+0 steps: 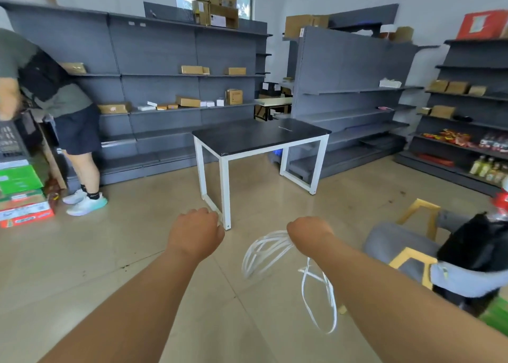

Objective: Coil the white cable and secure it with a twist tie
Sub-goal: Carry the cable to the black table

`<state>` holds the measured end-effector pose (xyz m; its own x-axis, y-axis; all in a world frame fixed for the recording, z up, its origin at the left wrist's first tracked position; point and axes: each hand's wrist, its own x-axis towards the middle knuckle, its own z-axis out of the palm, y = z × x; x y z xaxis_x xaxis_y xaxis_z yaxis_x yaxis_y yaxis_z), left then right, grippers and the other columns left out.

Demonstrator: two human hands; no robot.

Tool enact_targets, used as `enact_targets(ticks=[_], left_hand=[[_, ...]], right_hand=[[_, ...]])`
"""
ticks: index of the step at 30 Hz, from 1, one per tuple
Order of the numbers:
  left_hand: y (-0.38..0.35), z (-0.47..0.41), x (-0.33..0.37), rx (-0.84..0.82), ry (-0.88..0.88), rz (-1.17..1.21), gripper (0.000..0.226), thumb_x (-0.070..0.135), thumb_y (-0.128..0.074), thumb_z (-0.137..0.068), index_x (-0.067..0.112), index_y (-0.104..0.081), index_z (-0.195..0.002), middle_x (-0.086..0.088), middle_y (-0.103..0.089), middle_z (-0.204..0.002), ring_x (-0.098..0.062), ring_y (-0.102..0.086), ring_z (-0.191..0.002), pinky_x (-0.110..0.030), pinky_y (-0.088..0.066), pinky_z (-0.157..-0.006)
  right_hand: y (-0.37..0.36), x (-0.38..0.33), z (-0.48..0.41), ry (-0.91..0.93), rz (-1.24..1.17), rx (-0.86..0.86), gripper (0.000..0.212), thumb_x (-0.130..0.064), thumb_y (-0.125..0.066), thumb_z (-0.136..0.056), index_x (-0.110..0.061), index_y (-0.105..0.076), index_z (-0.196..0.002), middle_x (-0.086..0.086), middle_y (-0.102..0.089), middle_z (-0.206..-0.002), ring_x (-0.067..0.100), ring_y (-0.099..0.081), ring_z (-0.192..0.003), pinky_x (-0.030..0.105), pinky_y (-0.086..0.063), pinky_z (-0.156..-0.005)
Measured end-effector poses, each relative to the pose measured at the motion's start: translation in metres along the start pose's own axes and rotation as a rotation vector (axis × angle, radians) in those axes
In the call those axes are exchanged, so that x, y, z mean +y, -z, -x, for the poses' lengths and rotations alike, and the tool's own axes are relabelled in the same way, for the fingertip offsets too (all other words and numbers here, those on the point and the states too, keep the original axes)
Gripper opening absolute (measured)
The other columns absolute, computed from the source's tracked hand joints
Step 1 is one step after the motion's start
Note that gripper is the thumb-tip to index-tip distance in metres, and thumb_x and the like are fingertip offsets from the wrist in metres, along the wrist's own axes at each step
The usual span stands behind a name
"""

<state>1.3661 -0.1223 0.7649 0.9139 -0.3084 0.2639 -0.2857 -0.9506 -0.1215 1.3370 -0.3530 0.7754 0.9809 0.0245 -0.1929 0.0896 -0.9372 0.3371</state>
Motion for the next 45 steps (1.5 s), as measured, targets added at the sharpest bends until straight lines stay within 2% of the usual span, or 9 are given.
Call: enact_targets(ticks=[8,16,20,24,28,33,36,41,45], left_hand=[[-0.053,-0.168,-0.002,-0.025,-0.004,-0.009,0.034,0.038,-0.035,-0.094,0.018,-0.058,-0.108,-0.002,-0.06,-0.106,-0.023,-0.056,-0.097,-0.033,-0.041,-0.079],[-0.103,-0.374,-0.008,0.008,-0.066,-0.024,0.03,0.033,-0.034,-0.093,0.015,-0.058,-0.098,-0.002,-0.059,-0.095,-0.021,-0.053,-0.079,-0.029,-0.031,-0.063],[-0.115,-0.486,-0.007,0.04,-0.131,-0.055,0.027,0.03,-0.036,-0.092,0.015,-0.058,-0.097,-0.003,-0.06,-0.097,-0.023,-0.055,-0.086,-0.029,-0.036,-0.065],[-0.132,-0.578,0.004,0.051,-0.152,-0.063,0.024,0.028,-0.036,-0.091,0.015,-0.056,-0.09,-0.001,-0.056,-0.087,-0.02,-0.047,-0.074,-0.029,-0.034,-0.065],[-0.161,-0.665,0.018,0.096,-0.163,-0.081,0.023,0.032,-0.038,-0.092,0.018,-0.056,-0.09,0.002,-0.051,-0.082,-0.019,-0.046,-0.073,-0.029,-0.032,-0.064],[-0.193,-0.781,0.027,0.131,-0.101,-0.081,0.026,0.035,-0.037,-0.093,0.019,-0.057,-0.094,0.001,-0.057,-0.09,-0.019,-0.055,-0.081,-0.028,-0.036,-0.066],[-0.203,-0.846,0.028,0.145,-0.044,-0.059,0.028,0.038,-0.037,-0.094,0.019,-0.058,-0.098,0.0,-0.059,-0.093,-0.019,-0.057,-0.085,-0.03,-0.043,-0.072],[-0.215,-0.931,0.017,0.176,0.034,-0.03,0.028,0.039,-0.039,-0.093,0.018,-0.058,-0.095,0.0,-0.059,-0.09,-0.02,-0.055,-0.081,-0.031,-0.038,-0.068],[-0.23,-0.987,-0.009,0.177,0.094,-0.062,0.029,0.039,-0.039,-0.092,0.018,-0.058,-0.096,-0.001,-0.06,-0.092,-0.021,-0.055,-0.082,-0.031,-0.033,-0.066]], right_hand=[[-0.002,0.063,-0.155,-0.001,0.027,-0.002,0.031,0.004,-0.048,-0.085,-0.009,-0.056,-0.112,0.008,-0.06,-0.113,0.028,-0.059,-0.103,0.033,-0.043,-0.076],[0.007,0.138,-0.339,-0.08,0.061,-0.015,0.03,0.001,-0.045,-0.09,-0.01,-0.055,-0.116,0.005,-0.059,-0.117,0.025,-0.058,-0.107,0.032,-0.042,-0.077],[0.015,0.184,-0.426,-0.143,0.015,0.031,0.027,0.001,-0.046,-0.089,-0.01,-0.055,-0.112,0.006,-0.061,-0.113,0.028,-0.061,-0.102,0.035,-0.047,-0.076],[0.015,0.229,-0.502,-0.169,0.025,0.069,0.031,0.002,-0.045,-0.088,-0.011,-0.053,-0.116,0.004,-0.062,-0.11,0.027,-0.062,-0.099,0.034,-0.042,-0.067],[0.013,0.277,-0.591,-0.176,0.075,0.086,0.031,0.0,-0.047,-0.088,-0.013,-0.056,-0.115,0.003,-0.063,-0.108,0.027,-0.064,-0.095,0.035,-0.048,-0.07],[0.029,0.343,-0.713,-0.111,0.085,0.124,0.044,0.001,-0.05,-0.083,-0.014,-0.053,-0.124,0.004,-0.058,-0.109,0.025,-0.061,-0.093,0.036,-0.049,-0.067],[0.05,0.382,-0.784,-0.078,0.084,0.153,0.035,-0.002,-0.052,-0.082,-0.015,-0.057,-0.115,0.003,-0.061,-0.107,0.025,-0.061,-0.095,0.034,-0.044,-0.066],[0.104,0.423,-0.888,-0.028,0.105,0.178,0.032,-0.005,-0.057,-0.086,-0.011,-0.055,-0.118,0.008,-0.061,-0.113,0.028,-0.06,-0.101,0.036,-0.046,-0.074],[0.137,0.44,-0.973,0.042,0.132,0.289,0.032,-0.007,-0.06,-0.085,-0.012,-0.058,-0.116,0.008,-0.063,-0.112,0.027,-0.061,-0.101,0.036,-0.048,-0.075]])
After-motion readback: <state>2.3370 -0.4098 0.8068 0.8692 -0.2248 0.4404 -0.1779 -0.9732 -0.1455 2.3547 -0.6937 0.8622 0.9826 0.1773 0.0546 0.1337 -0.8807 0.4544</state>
